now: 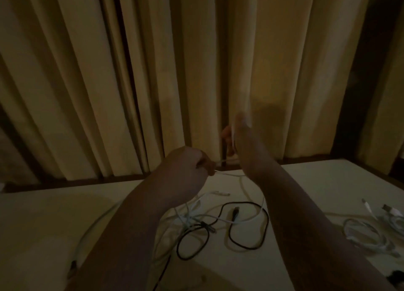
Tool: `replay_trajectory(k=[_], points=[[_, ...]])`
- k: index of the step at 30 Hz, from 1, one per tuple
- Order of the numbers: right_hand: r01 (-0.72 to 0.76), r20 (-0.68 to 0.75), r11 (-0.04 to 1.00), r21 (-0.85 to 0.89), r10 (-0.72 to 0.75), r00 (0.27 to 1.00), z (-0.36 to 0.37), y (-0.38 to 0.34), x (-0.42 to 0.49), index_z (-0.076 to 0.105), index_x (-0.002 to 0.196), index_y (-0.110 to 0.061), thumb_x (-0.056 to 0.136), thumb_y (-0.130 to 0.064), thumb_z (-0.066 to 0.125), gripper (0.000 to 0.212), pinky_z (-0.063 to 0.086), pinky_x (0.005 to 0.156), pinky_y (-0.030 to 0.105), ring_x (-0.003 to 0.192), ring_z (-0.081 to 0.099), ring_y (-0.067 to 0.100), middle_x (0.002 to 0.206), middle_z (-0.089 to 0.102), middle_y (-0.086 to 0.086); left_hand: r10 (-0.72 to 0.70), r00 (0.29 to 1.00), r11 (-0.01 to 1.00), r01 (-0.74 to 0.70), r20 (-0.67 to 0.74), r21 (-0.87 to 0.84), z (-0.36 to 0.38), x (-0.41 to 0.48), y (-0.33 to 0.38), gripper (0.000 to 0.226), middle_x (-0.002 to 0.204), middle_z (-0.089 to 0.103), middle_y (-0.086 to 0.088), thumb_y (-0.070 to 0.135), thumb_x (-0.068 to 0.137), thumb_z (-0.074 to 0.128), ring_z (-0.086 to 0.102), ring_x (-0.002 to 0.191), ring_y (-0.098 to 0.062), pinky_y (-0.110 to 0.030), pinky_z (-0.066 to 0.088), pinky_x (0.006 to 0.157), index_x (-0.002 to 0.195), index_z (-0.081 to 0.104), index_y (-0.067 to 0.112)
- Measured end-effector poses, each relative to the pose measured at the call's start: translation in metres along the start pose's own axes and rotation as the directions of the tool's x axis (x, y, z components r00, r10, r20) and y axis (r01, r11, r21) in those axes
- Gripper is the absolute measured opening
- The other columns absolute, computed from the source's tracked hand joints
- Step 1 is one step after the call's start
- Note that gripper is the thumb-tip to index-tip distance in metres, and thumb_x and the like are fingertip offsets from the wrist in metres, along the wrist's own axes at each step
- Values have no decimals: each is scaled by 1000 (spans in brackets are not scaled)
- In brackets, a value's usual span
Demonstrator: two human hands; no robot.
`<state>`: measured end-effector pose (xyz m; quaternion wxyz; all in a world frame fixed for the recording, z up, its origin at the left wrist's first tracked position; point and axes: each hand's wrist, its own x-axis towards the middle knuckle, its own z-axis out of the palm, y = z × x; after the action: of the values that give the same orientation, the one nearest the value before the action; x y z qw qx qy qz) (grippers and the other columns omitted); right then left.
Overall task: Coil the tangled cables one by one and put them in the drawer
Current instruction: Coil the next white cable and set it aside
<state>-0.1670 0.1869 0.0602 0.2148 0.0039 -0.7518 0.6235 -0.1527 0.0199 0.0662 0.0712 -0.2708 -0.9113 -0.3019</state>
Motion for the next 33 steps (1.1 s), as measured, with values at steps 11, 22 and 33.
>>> replay_trajectory(k=[11,22,33], points=[[83,377,928,-364,66,924,6,12,-17,55,55,-21,88,-82,13,81,40,58,30,48,49,10,49,53,-7,311,912,946,-270,-268,178,-11,2,-19,16,73,60,14,41,86,70,56,66,-1,-21,38,55,90,72,26],[-598,916,751,280,-23,400,-15,-8,-14,38,51,-24,83,-86,17,73,10,37,19,37,18,6,45,26,-8,527,688,841,-504,-499,195,7,2,-19,34,63,38,18,49,98,48,42,55,-4,-10,29,52,83,56,20],[-622,591,43,782,-368,718,-6,-17,-23,43,74,-19,88,-83,40,65,25,46,20,53,28,6,65,31,-8,335,836,932,-363,-435,20,29,10,-14,32,71,63,0,37,103,37,60,60,-14,-37,46,55,102,60,15]])
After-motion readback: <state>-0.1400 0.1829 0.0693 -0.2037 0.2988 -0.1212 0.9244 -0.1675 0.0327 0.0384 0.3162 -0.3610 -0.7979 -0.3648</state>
